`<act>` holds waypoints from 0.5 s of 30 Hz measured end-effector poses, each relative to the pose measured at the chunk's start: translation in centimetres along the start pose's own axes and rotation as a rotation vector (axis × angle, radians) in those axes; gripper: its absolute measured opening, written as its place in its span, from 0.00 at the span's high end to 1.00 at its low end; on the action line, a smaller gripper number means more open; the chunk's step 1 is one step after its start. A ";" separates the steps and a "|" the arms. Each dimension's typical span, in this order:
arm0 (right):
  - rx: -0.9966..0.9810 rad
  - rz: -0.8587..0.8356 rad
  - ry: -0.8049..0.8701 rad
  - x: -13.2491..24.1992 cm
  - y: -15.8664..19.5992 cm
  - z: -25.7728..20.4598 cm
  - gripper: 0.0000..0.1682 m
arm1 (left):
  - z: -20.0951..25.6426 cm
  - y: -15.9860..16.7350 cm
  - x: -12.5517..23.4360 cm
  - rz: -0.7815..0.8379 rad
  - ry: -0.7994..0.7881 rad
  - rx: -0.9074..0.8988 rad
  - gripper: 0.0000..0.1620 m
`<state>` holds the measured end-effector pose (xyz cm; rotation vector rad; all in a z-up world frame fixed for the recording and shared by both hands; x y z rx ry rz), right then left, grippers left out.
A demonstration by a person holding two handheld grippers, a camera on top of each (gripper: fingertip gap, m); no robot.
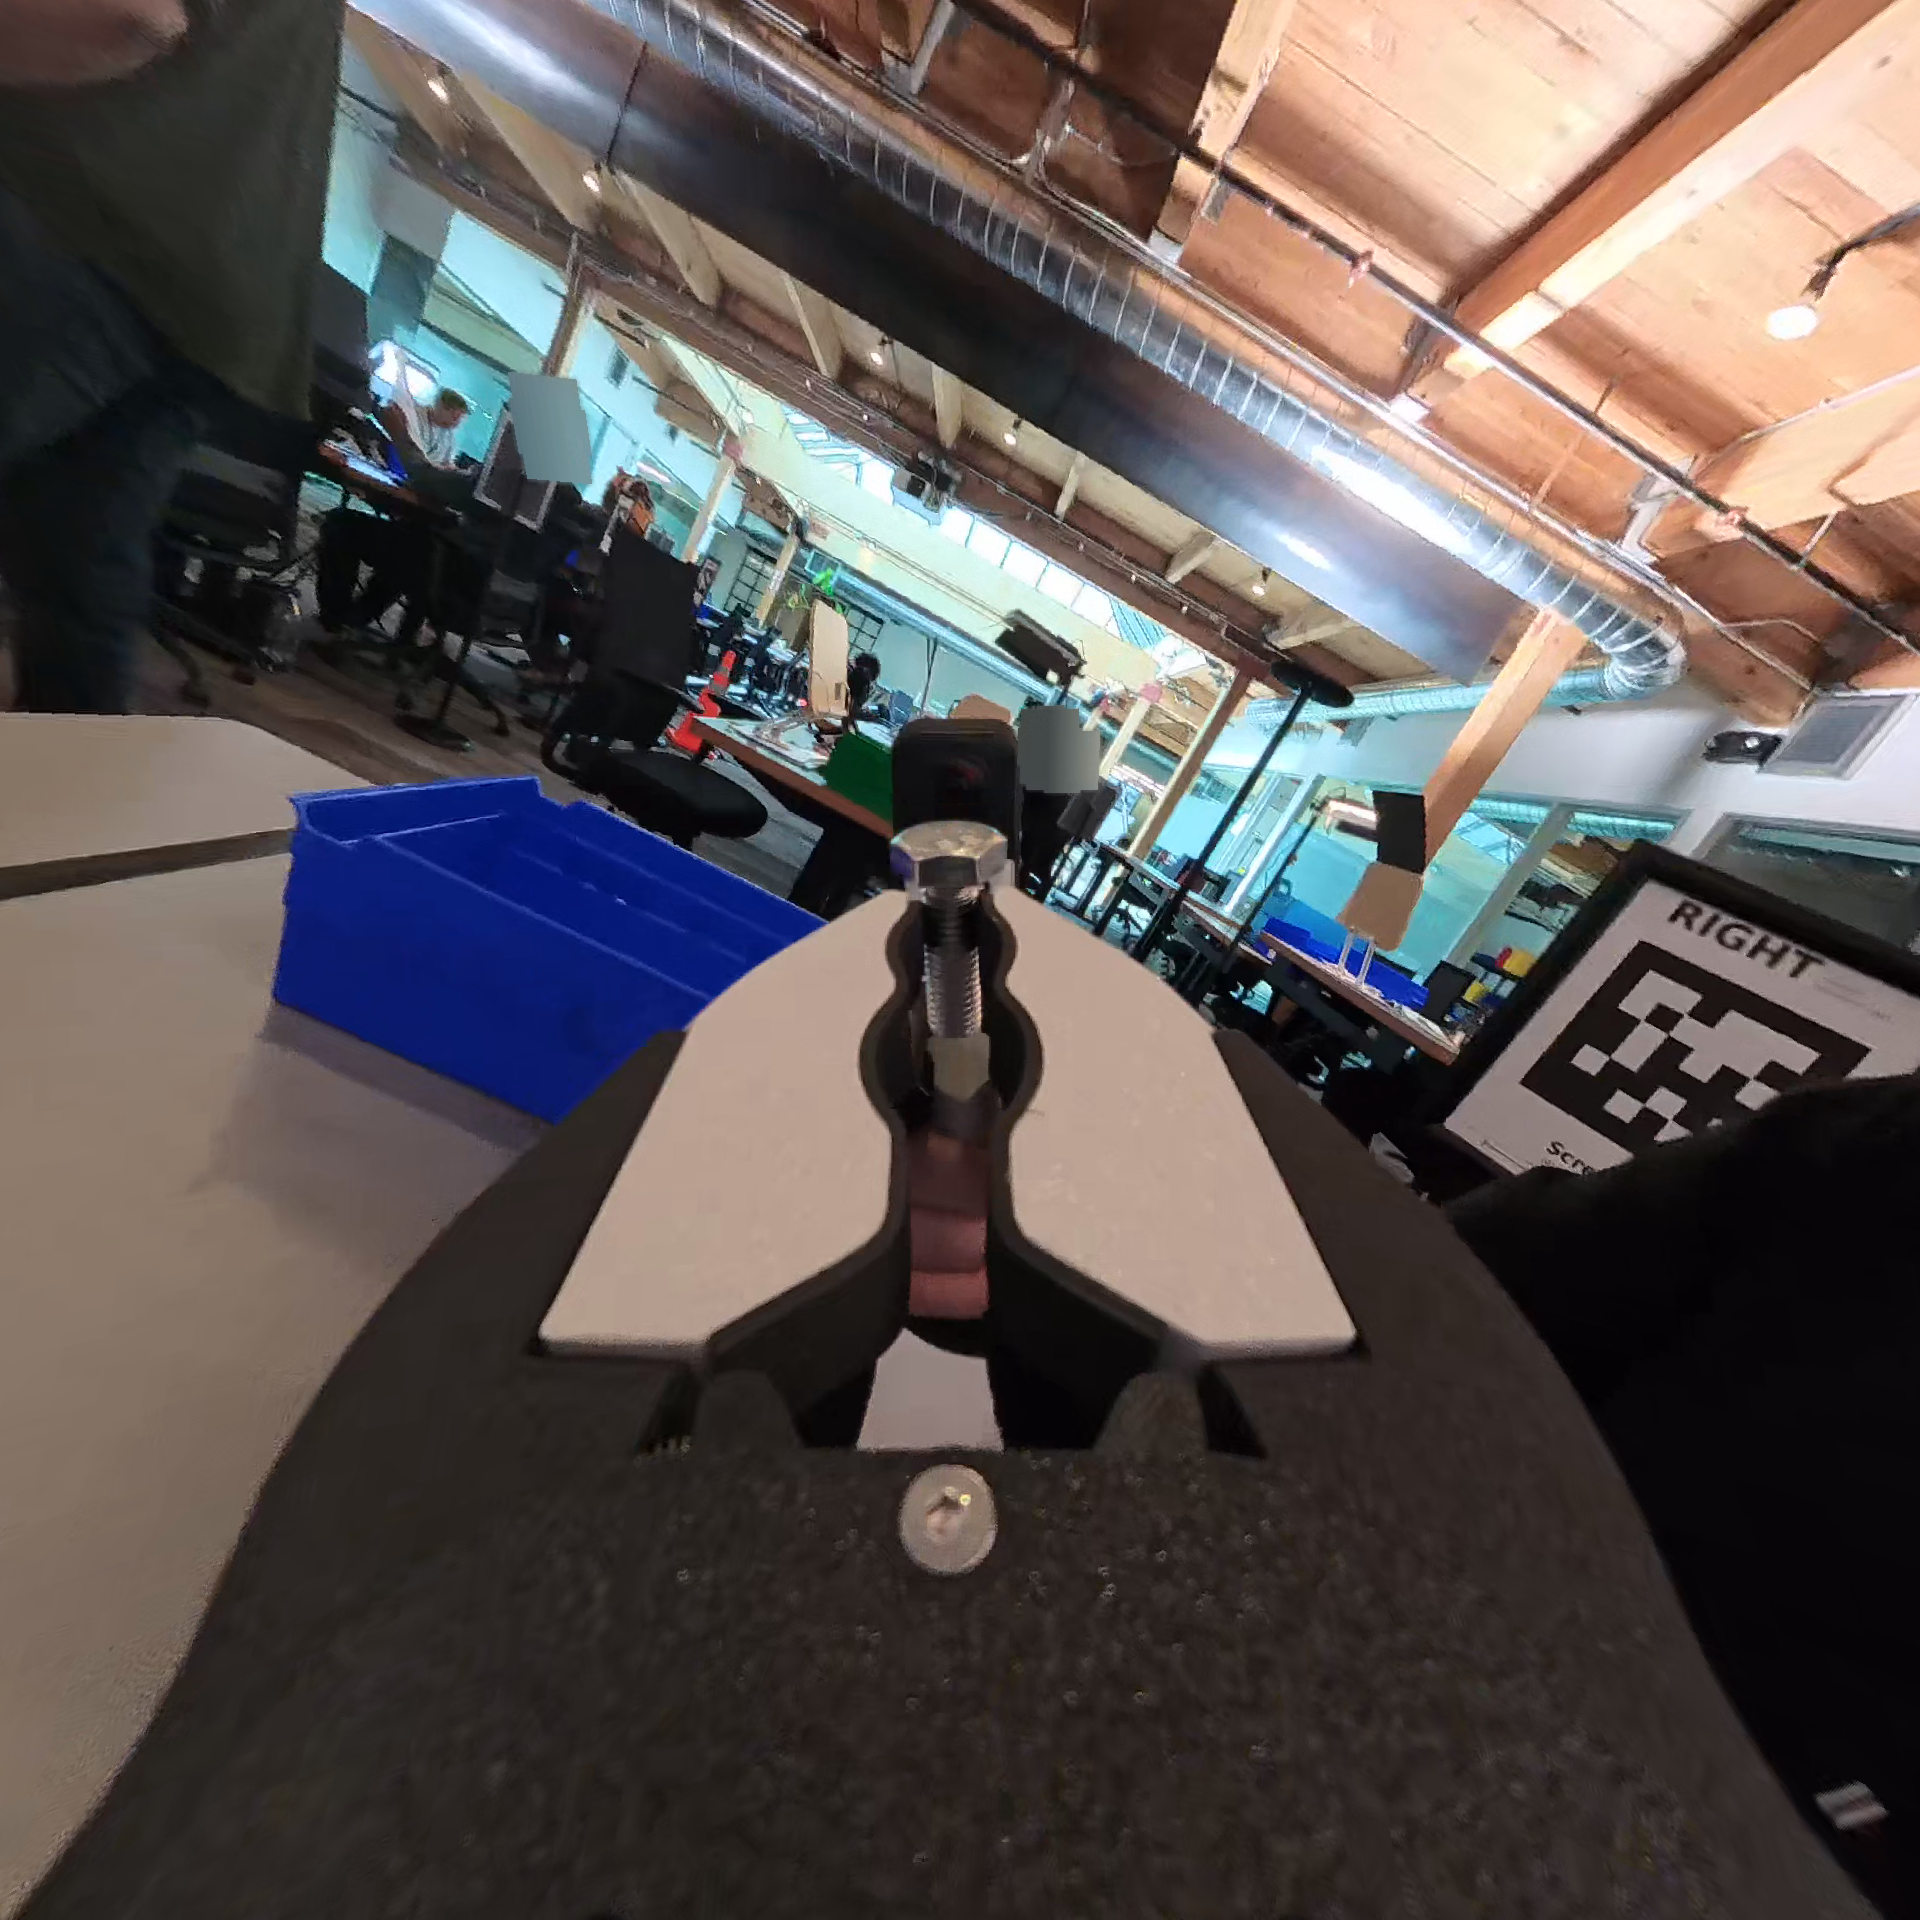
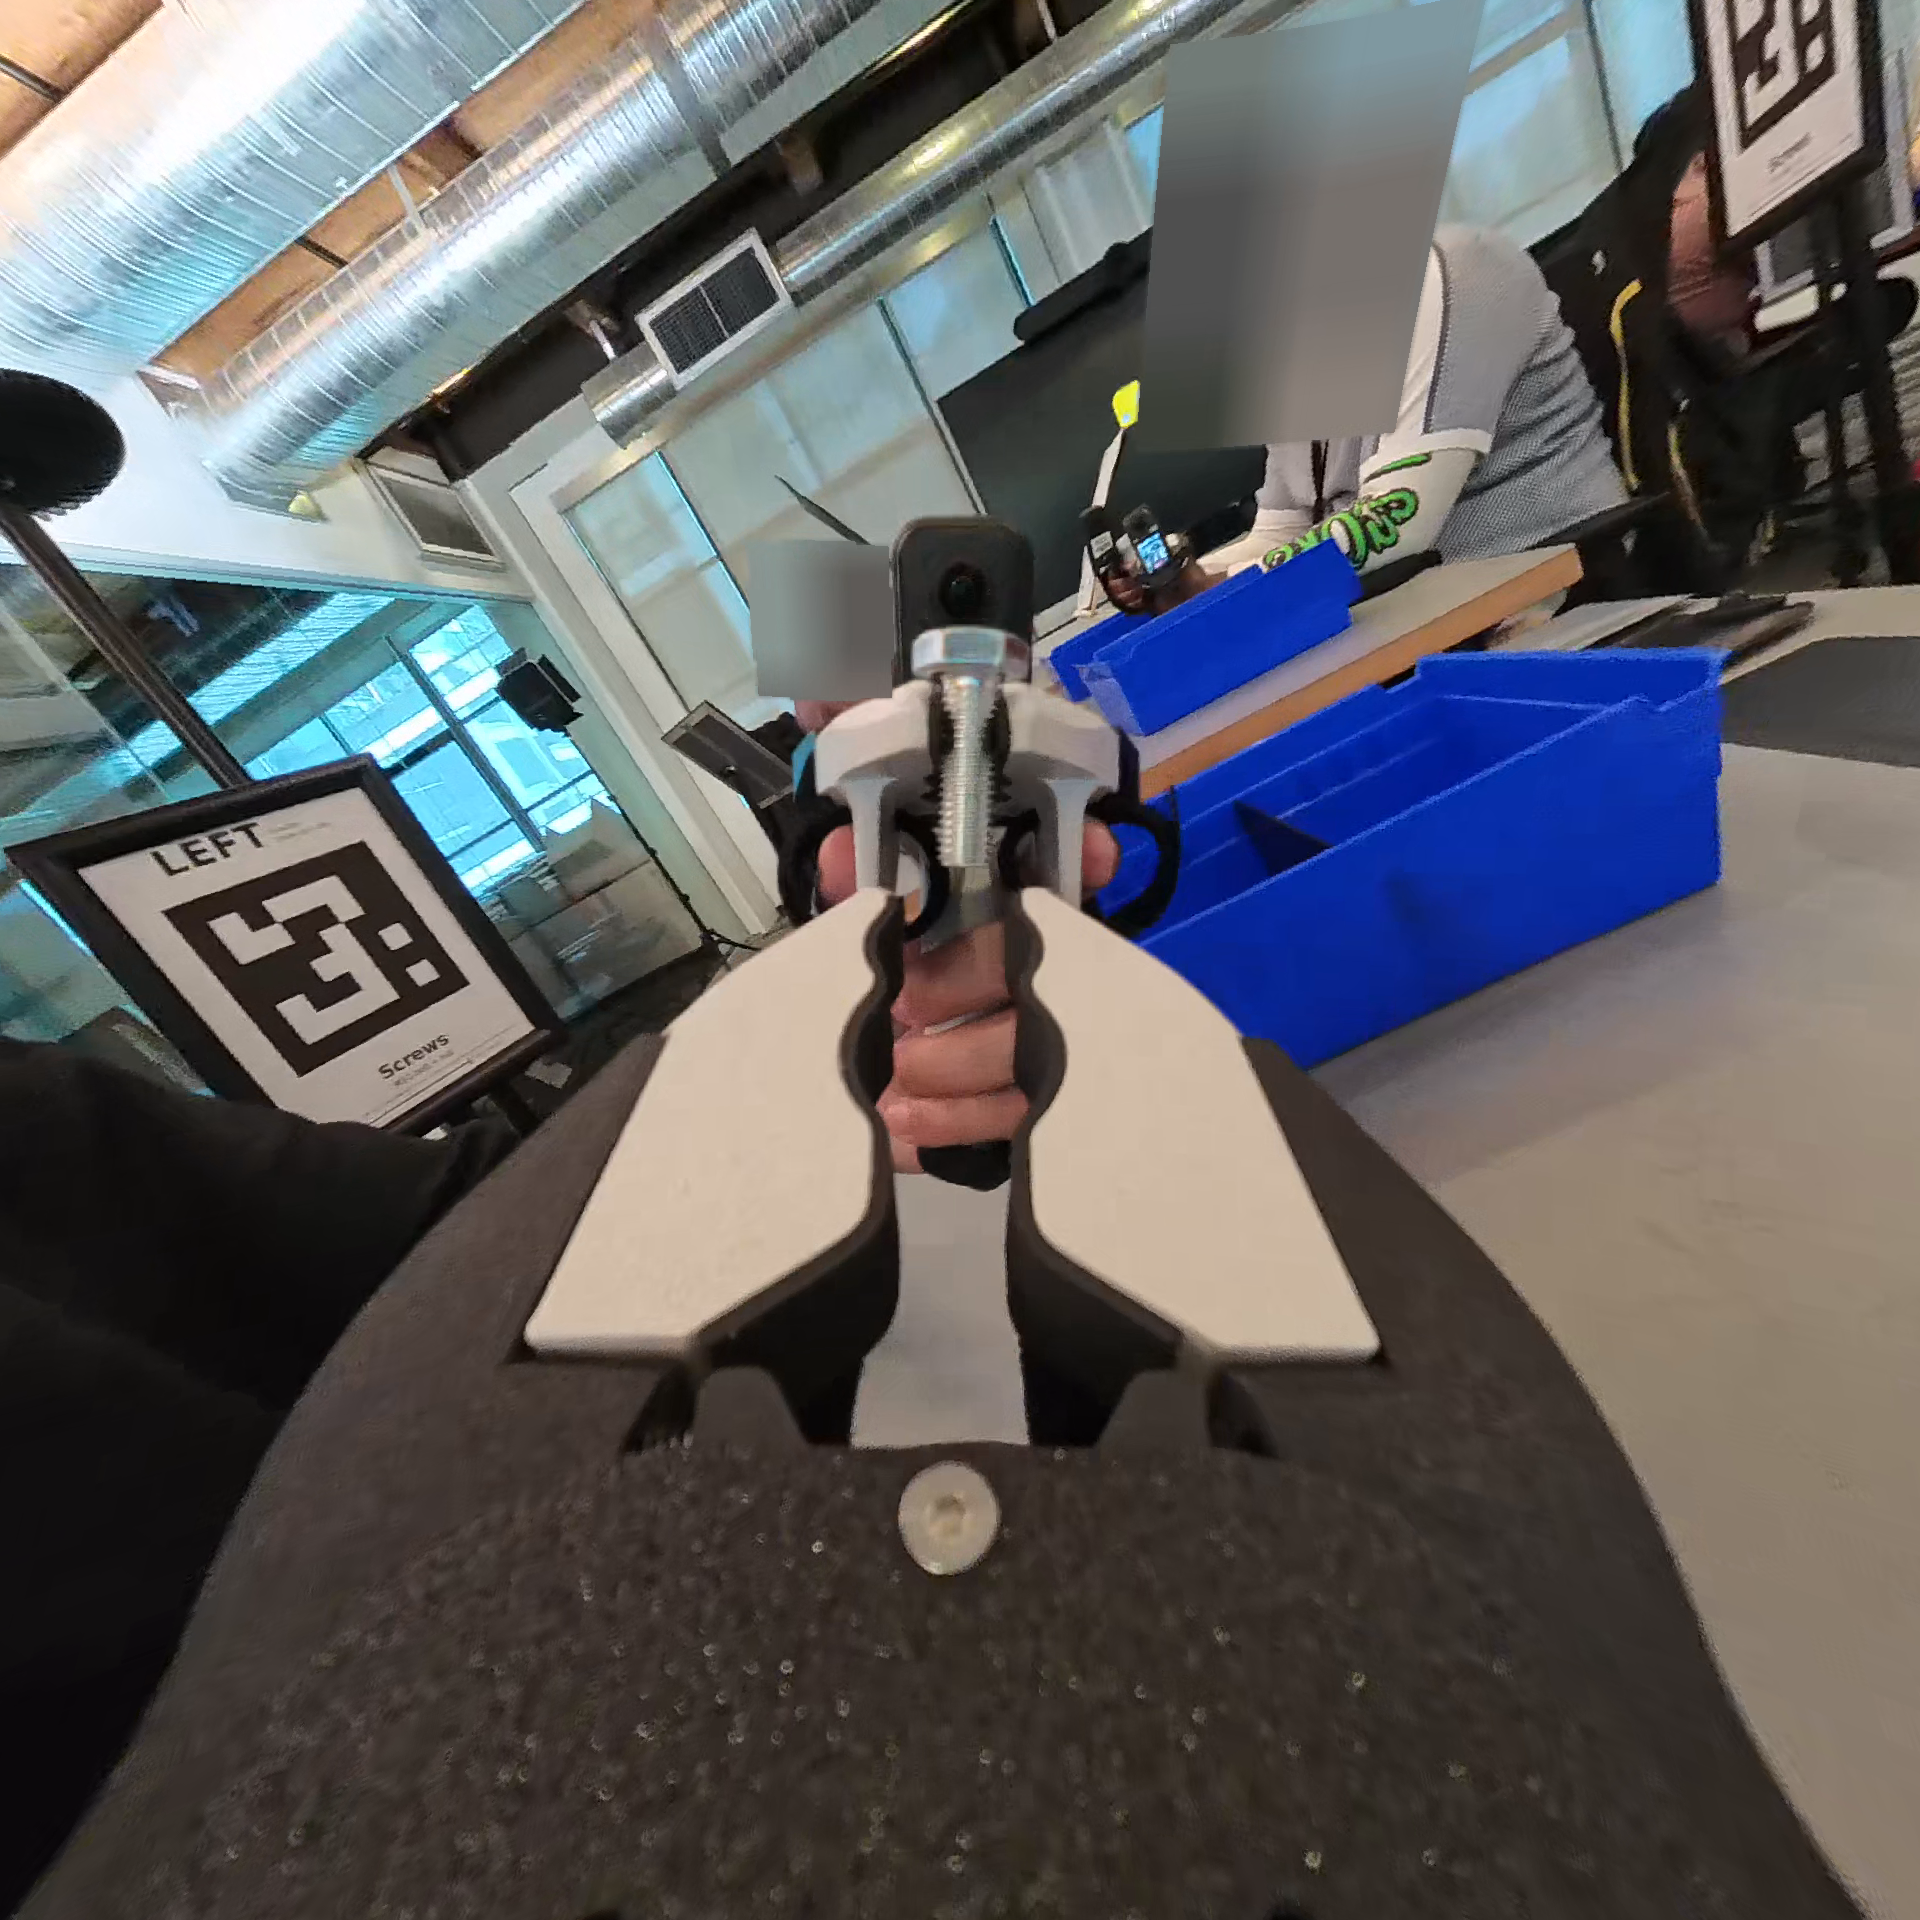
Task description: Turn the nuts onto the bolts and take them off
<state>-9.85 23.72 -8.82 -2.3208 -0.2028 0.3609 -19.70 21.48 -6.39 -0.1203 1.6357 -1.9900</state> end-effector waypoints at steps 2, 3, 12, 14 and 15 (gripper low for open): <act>-0.036 -0.004 -0.009 0.1 0.3 0.3 0.88 | 0.0 0.6 -0.3 0.018 -0.012 -0.019 0.95; -0.049 0.001 -0.002 0.1 0.3 0.5 0.88 | -0.1 1.0 -0.5 0.018 -0.014 -0.015 0.95; -0.011 0.018 0.079 1.0 0.5 1.4 0.94 | -0.7 2.5 -0.7 -0.057 0.008 0.029 0.90; -0.002 0.015 0.080 1.2 0.6 1.5 0.94 | -1.0 2.0 -0.3 -0.084 -0.010 0.034 0.75; 0.001 0.008 0.087 1.3 0.6 1.6 0.94 | -1.2 1.7 0.0 -0.104 -0.020 0.025 0.71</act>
Point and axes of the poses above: each gripper's, where its closed fingertips meet, x back along the fingers, y out of its underside, z = x × y across the jaws, the point moved 6 cm from there along x, back along the fingers, and after that the axes turned 14 degrees about -x, right-handed, at the moved point
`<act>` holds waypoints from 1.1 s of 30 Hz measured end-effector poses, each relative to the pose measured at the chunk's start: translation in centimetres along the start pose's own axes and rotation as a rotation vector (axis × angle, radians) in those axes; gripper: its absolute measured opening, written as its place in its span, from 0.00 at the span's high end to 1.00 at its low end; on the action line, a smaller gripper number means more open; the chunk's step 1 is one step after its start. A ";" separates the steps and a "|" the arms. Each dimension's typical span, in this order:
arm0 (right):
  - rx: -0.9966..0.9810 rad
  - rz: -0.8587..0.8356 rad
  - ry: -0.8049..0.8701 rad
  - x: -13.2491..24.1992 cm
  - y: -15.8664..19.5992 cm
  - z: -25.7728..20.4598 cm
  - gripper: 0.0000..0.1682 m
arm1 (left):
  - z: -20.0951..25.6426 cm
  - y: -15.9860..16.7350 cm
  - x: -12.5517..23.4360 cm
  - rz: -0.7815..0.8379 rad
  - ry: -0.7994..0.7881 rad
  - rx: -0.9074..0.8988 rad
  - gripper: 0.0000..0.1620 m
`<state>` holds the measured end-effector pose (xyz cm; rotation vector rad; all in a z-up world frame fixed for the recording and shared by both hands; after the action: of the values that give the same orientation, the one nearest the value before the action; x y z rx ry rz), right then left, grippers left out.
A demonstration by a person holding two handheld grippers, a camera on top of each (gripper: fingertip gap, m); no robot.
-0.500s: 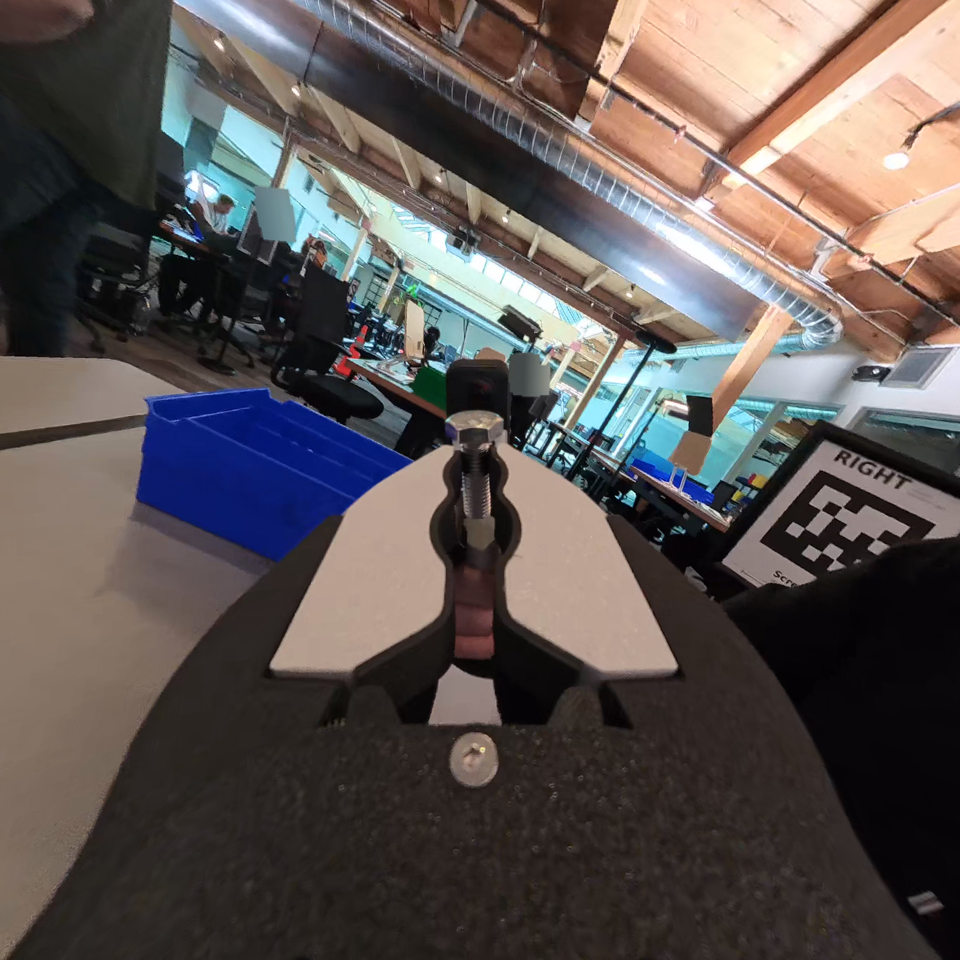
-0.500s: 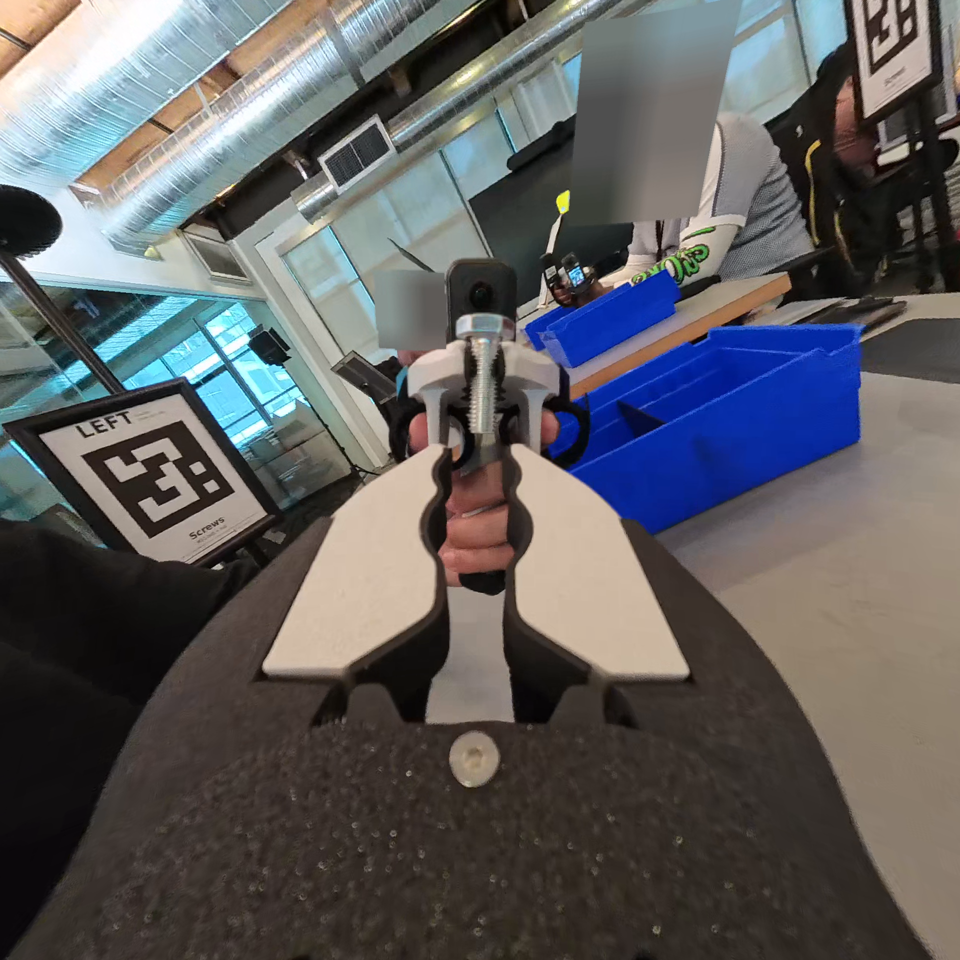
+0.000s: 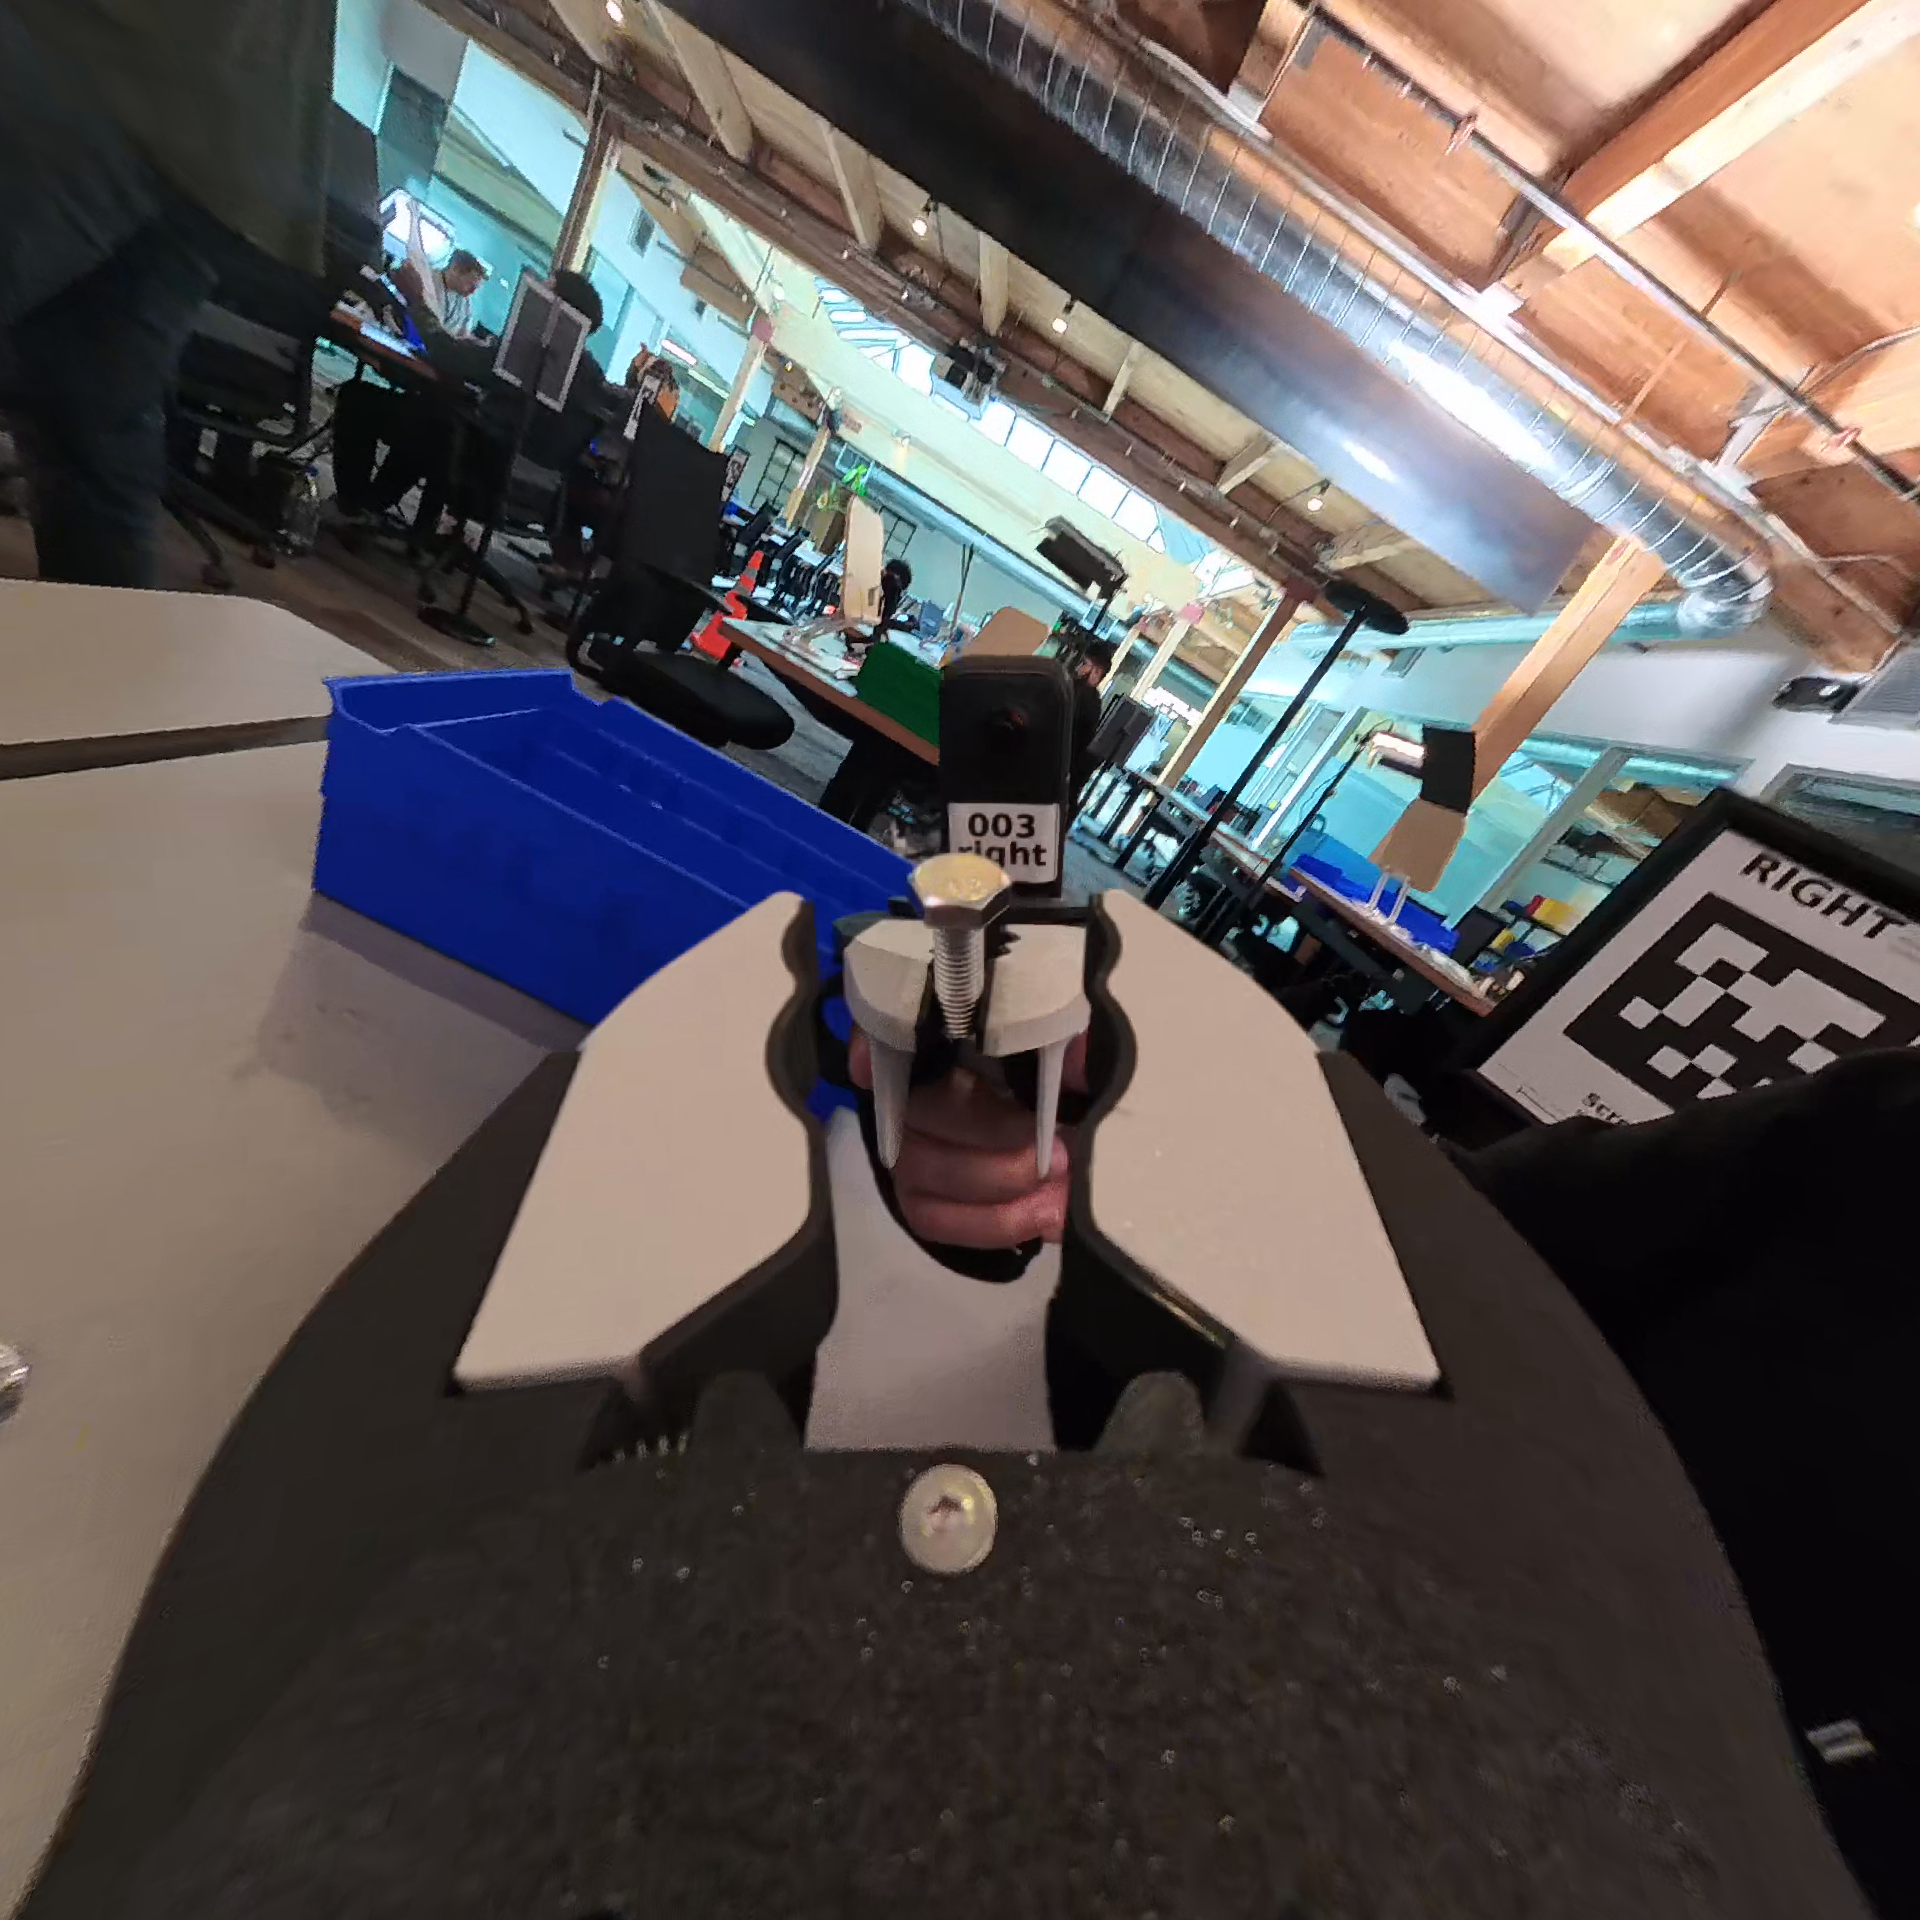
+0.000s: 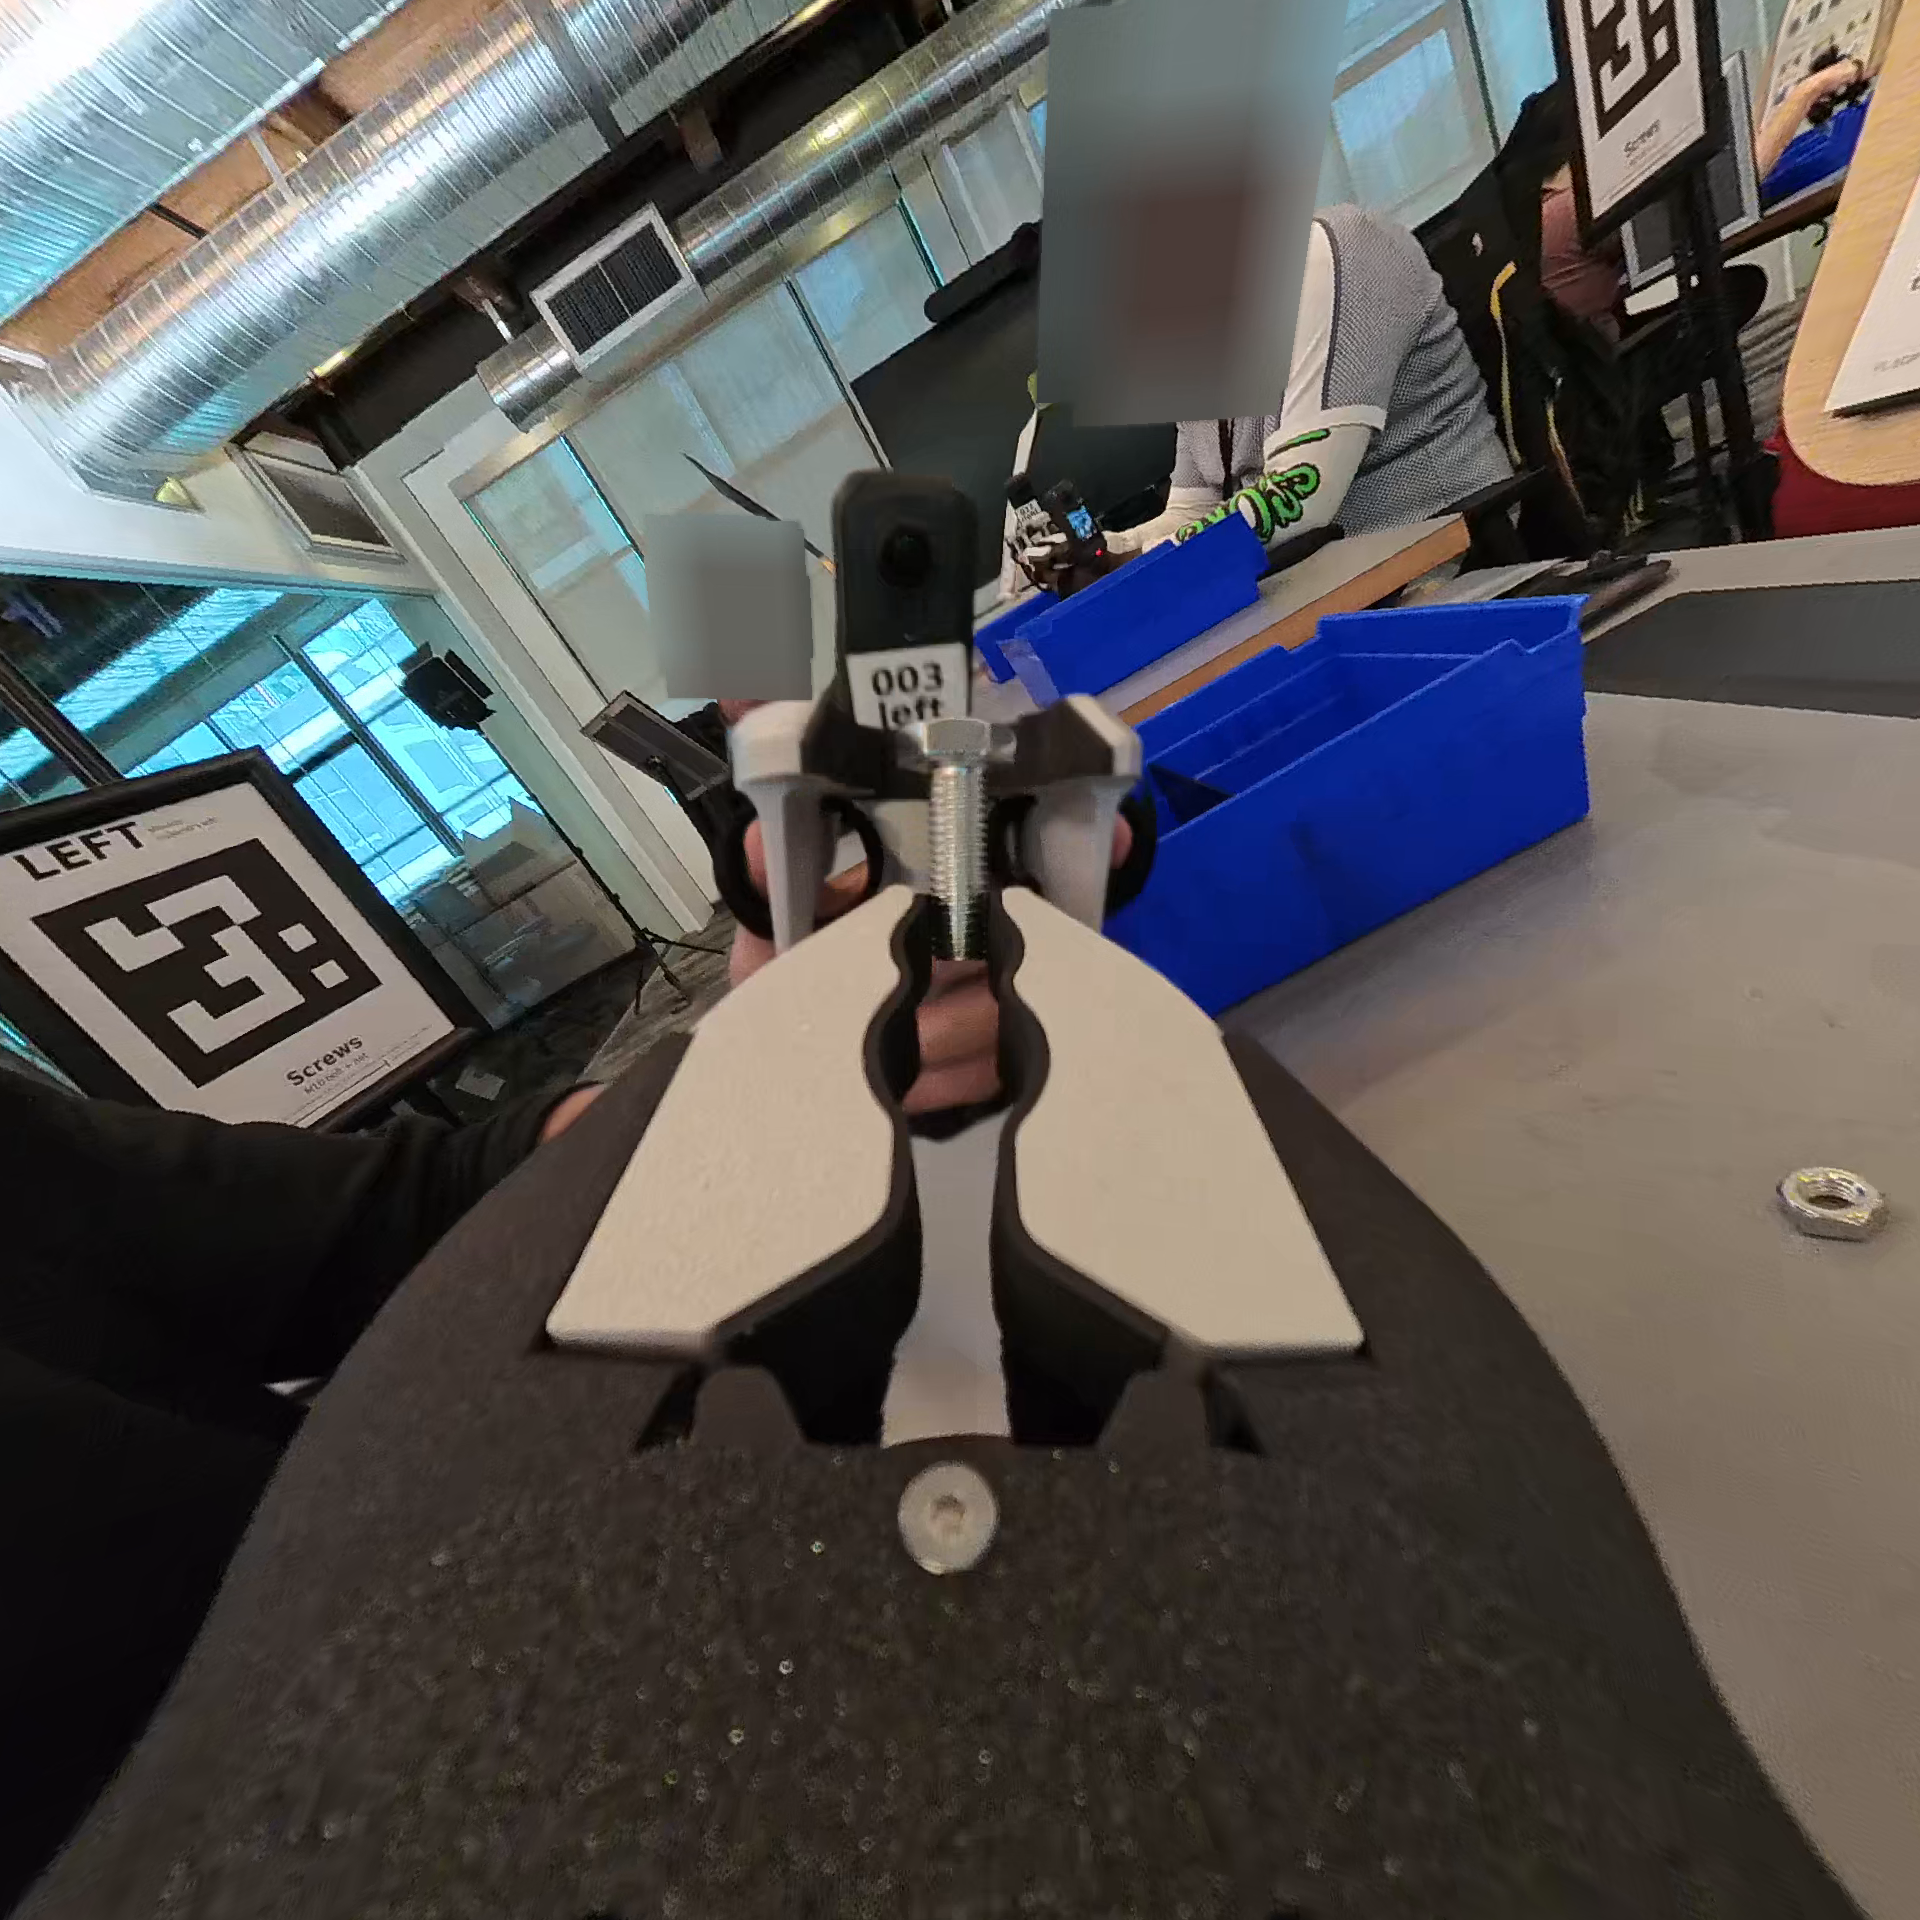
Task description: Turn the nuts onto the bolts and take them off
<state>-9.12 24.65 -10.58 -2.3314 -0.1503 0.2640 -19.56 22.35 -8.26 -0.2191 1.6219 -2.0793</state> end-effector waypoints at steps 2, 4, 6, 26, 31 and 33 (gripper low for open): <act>0.022 -0.026 0.031 0.1 0.2 0.3 0.94 | 0.1 -0.5 0.5 -0.046 0.000 -0.040 0.70; 0.041 -0.053 0.042 0.0 0.4 0.4 0.94 | 0.2 -0.5 0.8 -0.134 0.000 -0.088 0.67; 0.045 -0.066 0.037 -0.2 0.6 0.3 0.94 | 0.6 -0.2 0.8 -0.241 0.017 -0.137 0.67; -0.027 -0.262 -0.167 -1.3 2.7 -1.4 0.94 | 3.6 0.2 1.7 -0.387 0.196 -0.301 0.79; -0.027 -0.300 -0.193 -1.5 3.1 -1.8 0.94 | 3.7 0.4 1.8 -0.410 0.208 -0.300 0.88; -0.025 -0.303 -0.197 -1.4 3.1 -1.8 0.94 | 3.8 0.5 1.8 -0.407 0.220 -0.299 0.89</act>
<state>-9.99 20.92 -11.36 -2.2657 -0.6007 0.3400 -19.46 18.14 -7.95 -0.4696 2.1746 -2.2003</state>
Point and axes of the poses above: each gripper's, where its closed fingertips meet, x back along the fingers, y out of its underside, z = x × y across the jaws, the point moved 6 cm from there along x, back along the fingers, and after that the axes turned 14 degrees about -x, right-handed, at the moved point
